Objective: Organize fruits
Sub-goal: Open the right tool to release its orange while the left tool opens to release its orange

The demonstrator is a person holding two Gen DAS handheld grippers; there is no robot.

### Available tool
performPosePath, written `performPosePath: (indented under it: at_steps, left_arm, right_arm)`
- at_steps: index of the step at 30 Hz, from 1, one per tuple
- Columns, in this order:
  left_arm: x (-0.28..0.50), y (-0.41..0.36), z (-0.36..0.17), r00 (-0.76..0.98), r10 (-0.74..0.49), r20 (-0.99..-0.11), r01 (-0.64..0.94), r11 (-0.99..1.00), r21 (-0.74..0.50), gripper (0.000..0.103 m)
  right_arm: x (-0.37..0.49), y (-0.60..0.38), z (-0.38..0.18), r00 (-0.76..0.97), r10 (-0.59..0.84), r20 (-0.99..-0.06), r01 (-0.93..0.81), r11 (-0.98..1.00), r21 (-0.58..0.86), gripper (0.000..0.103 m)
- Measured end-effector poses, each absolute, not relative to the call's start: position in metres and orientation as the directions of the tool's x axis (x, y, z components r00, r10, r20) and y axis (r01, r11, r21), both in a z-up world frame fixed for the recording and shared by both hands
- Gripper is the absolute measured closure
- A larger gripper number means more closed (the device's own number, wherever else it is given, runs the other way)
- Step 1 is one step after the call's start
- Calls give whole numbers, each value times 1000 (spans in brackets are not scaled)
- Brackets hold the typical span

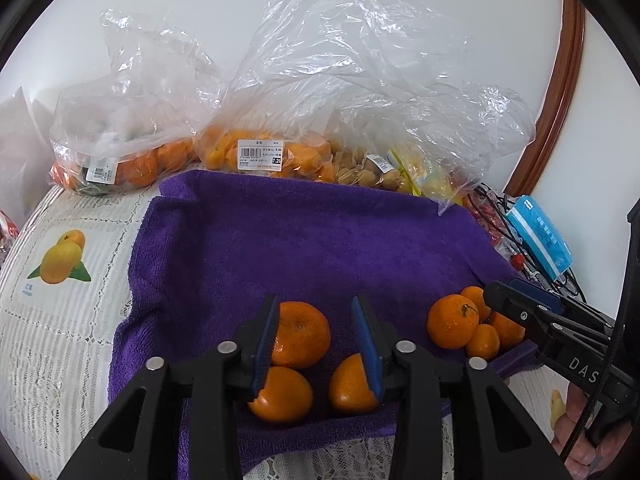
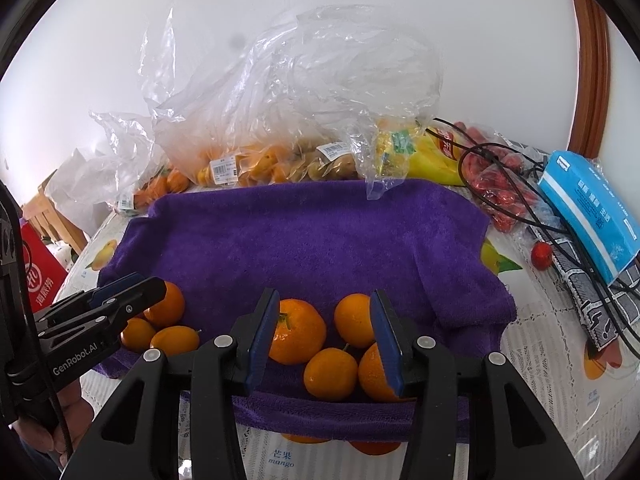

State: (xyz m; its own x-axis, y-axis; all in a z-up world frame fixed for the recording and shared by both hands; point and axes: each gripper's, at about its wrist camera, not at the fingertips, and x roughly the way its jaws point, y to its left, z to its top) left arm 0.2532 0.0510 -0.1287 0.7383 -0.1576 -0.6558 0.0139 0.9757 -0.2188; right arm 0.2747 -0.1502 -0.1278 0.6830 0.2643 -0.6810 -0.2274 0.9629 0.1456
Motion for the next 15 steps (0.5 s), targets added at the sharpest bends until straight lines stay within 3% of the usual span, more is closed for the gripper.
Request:
performPosePath:
  at_steps: [15]
  left_arm:
    - [244, 54, -119, 781, -188, -596, 43, 968, -248, 31]
  right_arm:
    - [275, -153, -128, 687, 264, -677, -221, 963, 152, 56]
